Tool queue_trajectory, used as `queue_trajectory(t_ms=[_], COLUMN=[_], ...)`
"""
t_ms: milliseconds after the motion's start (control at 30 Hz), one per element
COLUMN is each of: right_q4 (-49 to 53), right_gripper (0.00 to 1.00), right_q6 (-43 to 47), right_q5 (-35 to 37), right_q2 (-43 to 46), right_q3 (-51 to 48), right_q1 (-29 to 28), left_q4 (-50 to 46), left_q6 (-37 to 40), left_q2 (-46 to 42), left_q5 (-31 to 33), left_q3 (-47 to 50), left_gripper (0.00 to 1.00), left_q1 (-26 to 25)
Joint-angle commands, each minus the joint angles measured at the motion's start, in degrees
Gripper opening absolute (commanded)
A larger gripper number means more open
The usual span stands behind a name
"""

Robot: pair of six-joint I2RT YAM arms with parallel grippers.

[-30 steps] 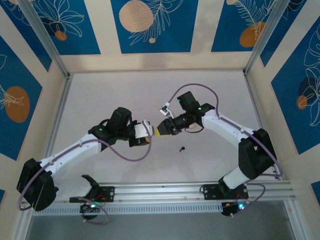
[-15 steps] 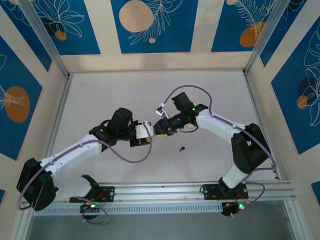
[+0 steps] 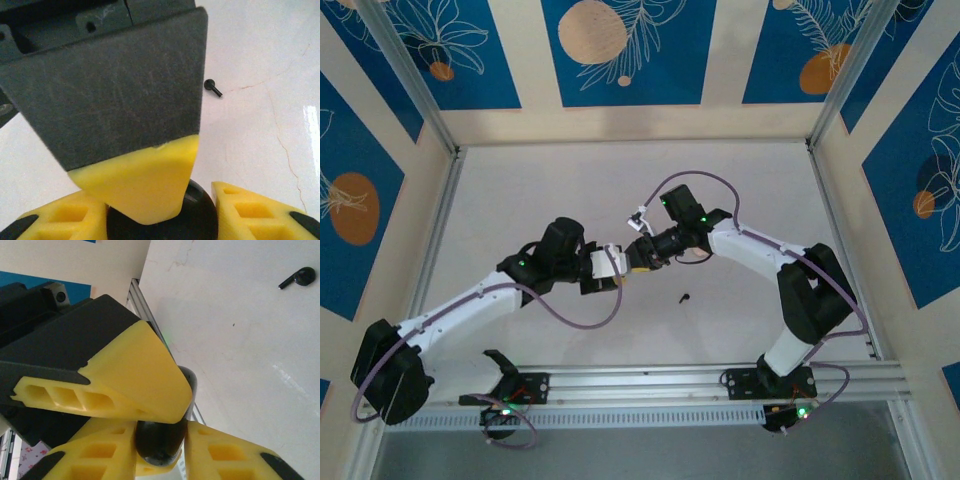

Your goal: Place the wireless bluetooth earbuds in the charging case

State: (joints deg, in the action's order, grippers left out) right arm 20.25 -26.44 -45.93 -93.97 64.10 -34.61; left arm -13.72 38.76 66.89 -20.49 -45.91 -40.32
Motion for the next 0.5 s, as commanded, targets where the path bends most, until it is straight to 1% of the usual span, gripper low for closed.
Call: queue_trajectory(t_ms=[0, 133, 233, 300, 367, 400, 467], right_q4=[-0.39, -0.69, -0.83, -1.04, -1.26, -1.22, -1.41], right_gripper=[0.22, 0.17, 0.15, 0.14, 0.14, 0.14, 0.14], right_q6=[-0.02, 0.12, 0.31, 0.42, 0.42, 0.41, 0.55], right_q5=[-2.17, -1.33, -0.94, -0.59, 0.12, 0.73, 2.22], right_q2=[-0.63, 0.36, 0.8, 1.22, 1.88, 2.4, 3.86], right_q3=[0.38, -0.26, -0.66, -0.9, -1.31, -1.45, -2.43], right_q1=[-0.64, -0.57, -0.39, -0.33, -0.14, -0.04, 0.4], left_q4=[2.44, 2.7, 2.69, 2.72, 2.9, 2.99, 3.54], left_q6=[-0.83, -0.97, -0.97, -1.01, -1.49, -1.77, -2.95], left_q2=[-1.3, -1.51, -1.68, -1.59, -1.44, -1.34, -1.24], left_q5=[-0.69, -0.39, 0.05, 0.43, 0.86, 1.06, 1.59], left_q3=[0.76, 0.84, 0.86, 0.91, 0.87, 0.97, 1.24], left_gripper=[0.36, 0.38, 0.43, 0.5, 0.58, 0.64, 0.68], left_q1=[-0.78, -0.84, -0.85, -0.84, -0.83, -0.83, -0.86])
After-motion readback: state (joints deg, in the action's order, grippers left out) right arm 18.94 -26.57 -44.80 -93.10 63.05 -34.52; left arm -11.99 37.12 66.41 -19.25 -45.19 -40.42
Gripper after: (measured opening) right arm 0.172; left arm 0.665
